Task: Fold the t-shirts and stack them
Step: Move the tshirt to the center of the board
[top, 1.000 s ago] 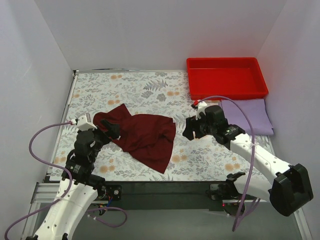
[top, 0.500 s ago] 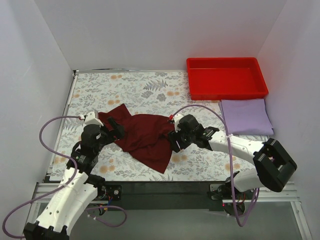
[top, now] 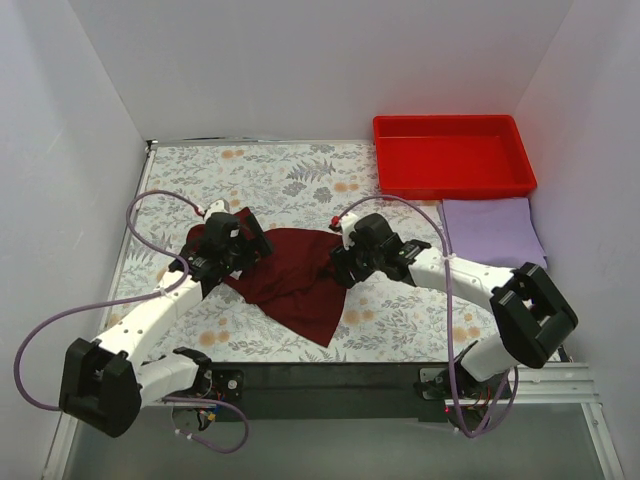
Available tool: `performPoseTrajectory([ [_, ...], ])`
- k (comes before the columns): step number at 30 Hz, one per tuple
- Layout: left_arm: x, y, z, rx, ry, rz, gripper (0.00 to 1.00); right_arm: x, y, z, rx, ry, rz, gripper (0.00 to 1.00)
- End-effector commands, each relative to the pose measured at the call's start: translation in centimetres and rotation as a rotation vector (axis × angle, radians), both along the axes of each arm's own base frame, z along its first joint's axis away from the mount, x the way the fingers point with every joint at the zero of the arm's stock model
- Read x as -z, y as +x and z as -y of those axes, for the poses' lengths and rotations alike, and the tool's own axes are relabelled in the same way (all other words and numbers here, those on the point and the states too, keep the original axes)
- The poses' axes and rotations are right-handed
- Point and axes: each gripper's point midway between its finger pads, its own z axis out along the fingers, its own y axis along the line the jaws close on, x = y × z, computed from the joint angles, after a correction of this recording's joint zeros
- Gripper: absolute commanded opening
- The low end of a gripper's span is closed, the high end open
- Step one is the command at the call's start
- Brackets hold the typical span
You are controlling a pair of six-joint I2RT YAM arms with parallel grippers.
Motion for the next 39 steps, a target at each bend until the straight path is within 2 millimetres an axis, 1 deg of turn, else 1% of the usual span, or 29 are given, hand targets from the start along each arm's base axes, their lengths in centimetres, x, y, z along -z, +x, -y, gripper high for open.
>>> performPoseTrajectory([
  [1, -0.2, 2.1, -1.6, -0.225, -0.042, 0.031, 0.92, -2.2, 2.2, -2.7, -0.12, 0.036, 0.114, 0.65],
  [2, 1.3, 1.6, -1.6, -0.23, -0.047, 0.008, 0.92, -2.0, 2.8, -3.2, -0.128, 0.027, 0.118, 0.65],
  [3, 1.2, 2.1, -1.1, -0.245, -0.093, 0.028, 0.91, -1.7, 3.2, -3.2, -0.122, 0.012, 0.126, 0.65],
  [6, 3.9, 1.8, -1.1, -0.266, -0.102, -0.018, 0.91, -0.6, 4.3, -3.3, -0.118, -0.034, 0.137, 0.65],
  [11, 6.3, 2.9, -0.5, -0.278, -0.108, -0.039, 0.88, 1.2, 5.2, -3.7, -0.161, -0.088, 0.143, 0.65],
  [13, 7.3, 3.8, -0.5, -0.283, -0.086, -0.048, 0.88, 1.3, 5.7, -4.0, -0.17, -0.095, 0.152, 0.6],
  [14, 7.6, 4.2, -0.5, -0.275, -0.07, -0.048, 0.86, 1.7, 5.8, -4.1, -0.179, -0.102, 0.149, 0.56],
  [15, 8.8, 4.6, -0.6, -0.275, -0.046, -0.071, 0.86, 1.8, 5.9, -4.2, -0.192, -0.105, 0.154, 0.48],
  [17, 8.8, 6.2, -0.6, -0.262, -0.035, -0.067, 0.82, 1.7, 6.6, -4.4, -0.198, -0.106, 0.165, 0.32],
  [18, 8.7, 7.1, -0.4, -0.252, -0.04, -0.059, 0.77, 1.6, 6.8, -4.3, -0.205, -0.117, 0.176, 0.05],
  [19, 9.4, 8.0, -0.3, -0.243, -0.035, -0.081, 0.75, 1.2, 7.3, -4.2, -0.196, -0.123, 0.19, 0.01],
  [20, 8.8, 9.3, 0.0, -0.232, -0.054, -0.056, 0.71, 0.4, 7.6, -4.0, -0.192, -0.127, 0.207, 0.01],
  [21, 8.4, 10.4, 0.3, -0.212, -0.059, -0.033, 0.61, -0.1, 7.9, -3.6, -0.191, -0.148, 0.225, 0.01],
  [22, 9.1, 11.1, 0.3, -0.203, -0.056, -0.046, 0.55, -0.7, 8.3, -3.1, -0.181, -0.156, 0.238, 0.01],
  [23, 6.9, 13.3, 1.3, -0.176, -0.093, 0.0, 0.49, -2.9, 8.9, -3.1, -0.171, -0.145, 0.281, 0.01],
  [24, 6.4, 14.2, 1.5, -0.15, -0.085, 0.016, 0.35, -3.7, 9.0, -2.5, -0.16, -0.167, 0.294, 0.01],
  [25, 5.7, 15.3, 2.1, -0.133, -0.094, 0.034, 0.28, -4.9, 9.1, -2.5, -0.174, -0.169, 0.318, 0.01],
  [26, 3.2, 17.1, 2.9, -0.106, -0.118, 0.084, 0.23, -8.1, 9.6, -2.8, -0.165, -0.137, 0.374, 0.01],
  [28, 0.6, 18.4, 3.8, -0.067, -0.135, 0.139, 0.2, -10.5, 9.3, -2.2, -0.166, -0.14, 0.394, 0.01],
  [29, -2.2, 18.9, 4.5, -0.036, -0.168, 0.192, 0.2, -14.0, 8.8, -2.9, -0.186, -0.075, 0.433, 0.01],
  [30, -3.7, 19.1, 4.6, -0.025, -0.183, 0.234, 0.2, -15.1, 7.6, -3.5, -0.234, -0.026, 0.415, 0.01],
  [31, -5.3, 19.0, 4.6, -0.021, -0.193, 0.274, 0.2, -16.6, 6.8, -4.1, -0.265, 0.019, 0.419, 0.01],
  [32, -8.2, 18.4, 4.4, -0.014, -0.216, 0.337, 0.21, -18.3, 5.7, -4.6, -0.289, 0.075, 0.423, 0.01],
  [33, -9.2, 17.5, 4.1, -0.001, -0.239, 0.368, 0.21, -19.9, 4.0, -5.7, -0.361, 0.156, 0.407, 0.01],
  [35, -10.9, 16.1, 2.8, -0.032, -0.259, 0.412, 0.22, -20.9, 0.9, -7.6, -0.459, 0.233, 0.359, 0.01],
  [36, -12.4, 14.5, 0.8, -0.094, -0.244, 0.454, 0.22, -21.4, -1.0, -8.7, -0.523, 0.283, 0.318, 0.01],
  [37, -12.6, 13.8, -0.2, -0.122, -0.222, 0.463, 0.22, -20.4, -3.6, -10.4, -0.591, 0.289, 0.265, 0.01],
  [38, -12.8, 12.1, -2.5, -0.195, -0.179, 0.471, 0.22, -19.9, -6.8, -12.0, -0.676, 0.298, 0.227, 0.04],
  [39, -12.6, 11.3, -3.5, -0.22, -0.138, 0.467, 0.22, -18.5, -8.2, -13.0, -0.712, 0.285, 0.181, 0.07],
])
